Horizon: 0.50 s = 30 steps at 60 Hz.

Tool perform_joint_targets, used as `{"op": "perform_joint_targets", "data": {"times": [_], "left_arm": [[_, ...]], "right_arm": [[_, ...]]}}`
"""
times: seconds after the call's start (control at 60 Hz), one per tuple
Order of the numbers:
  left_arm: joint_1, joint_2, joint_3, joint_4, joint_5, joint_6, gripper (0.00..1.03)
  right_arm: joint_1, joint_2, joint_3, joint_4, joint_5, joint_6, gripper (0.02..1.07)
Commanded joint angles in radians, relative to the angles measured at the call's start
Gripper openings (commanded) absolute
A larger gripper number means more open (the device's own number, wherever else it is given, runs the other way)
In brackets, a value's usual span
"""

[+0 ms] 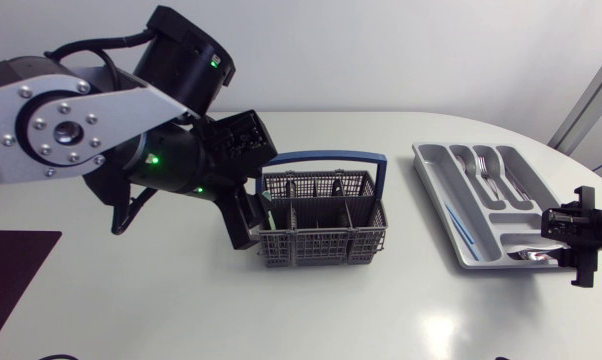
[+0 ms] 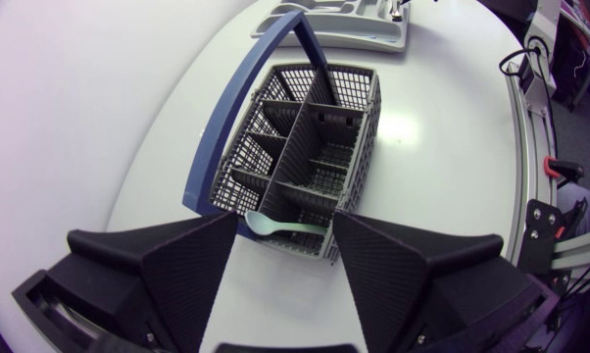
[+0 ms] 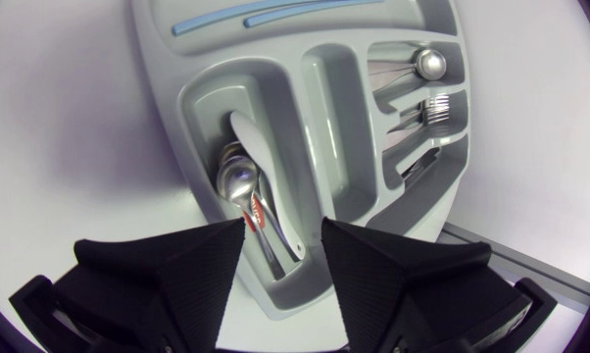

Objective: Unload the cutlery basket into the drawer organizer.

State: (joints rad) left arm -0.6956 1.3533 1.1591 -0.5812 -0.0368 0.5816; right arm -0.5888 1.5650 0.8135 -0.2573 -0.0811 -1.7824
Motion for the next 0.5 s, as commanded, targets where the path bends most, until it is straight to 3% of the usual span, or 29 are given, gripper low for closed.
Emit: {"op": "perform_joint_targets", "data": {"times": [0.0,0.133,0.3,0.383,0.483], "left_arm": [[0.001,-0.039,-0.039,0.006,-0.015,0.064,0.72],[0.024,-0.068,-0.072,0.024,-0.015,0.136,0.72],[0.034,-0.072,-0.119,0.078,-0.046,0.199,0.72],[0.028,-0.043,-0.105,0.083,-0.094,0.178,0.71],[0.011,0.012,-0.064,0.066,-0.114,0.054,0.70]], "right_arm": [[0.006,-0.057,0.026,-0.010,-0.036,0.035,0.84],[0.026,-0.181,0.009,-0.100,-0.149,0.163,0.84],[0.103,-0.287,-0.066,-0.131,-0.218,0.310,0.88],[0.165,-0.324,-0.103,-0.128,-0.221,0.422,0.88],[0.261,-0.388,-0.168,-0.114,-0.233,0.563,0.88]]}}
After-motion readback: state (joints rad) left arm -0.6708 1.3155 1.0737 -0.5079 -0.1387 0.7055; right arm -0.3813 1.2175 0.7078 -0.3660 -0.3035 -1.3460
